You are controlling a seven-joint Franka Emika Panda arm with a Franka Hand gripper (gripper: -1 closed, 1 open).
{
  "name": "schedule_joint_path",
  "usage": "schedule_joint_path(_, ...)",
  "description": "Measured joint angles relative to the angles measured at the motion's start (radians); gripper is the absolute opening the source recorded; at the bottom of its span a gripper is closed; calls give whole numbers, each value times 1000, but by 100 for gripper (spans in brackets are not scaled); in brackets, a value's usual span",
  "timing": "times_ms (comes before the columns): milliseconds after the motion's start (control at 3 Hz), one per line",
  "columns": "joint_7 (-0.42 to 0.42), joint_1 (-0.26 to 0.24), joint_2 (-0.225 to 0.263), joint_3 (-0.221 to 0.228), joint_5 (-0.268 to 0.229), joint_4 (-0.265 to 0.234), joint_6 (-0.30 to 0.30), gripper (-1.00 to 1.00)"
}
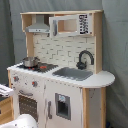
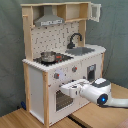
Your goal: Play with the kitchen
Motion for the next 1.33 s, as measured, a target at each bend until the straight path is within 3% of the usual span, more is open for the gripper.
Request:
schedule_joint_path(333, 3, 99, 2, 1, 11, -1, -28, 100)
schedule_joint_path(667, 4, 186, 2, -3, 39, -32, -96, 100)
schedule_joint_path(1333, 5, 333, 3, -41, 59, -132, -181, 100)
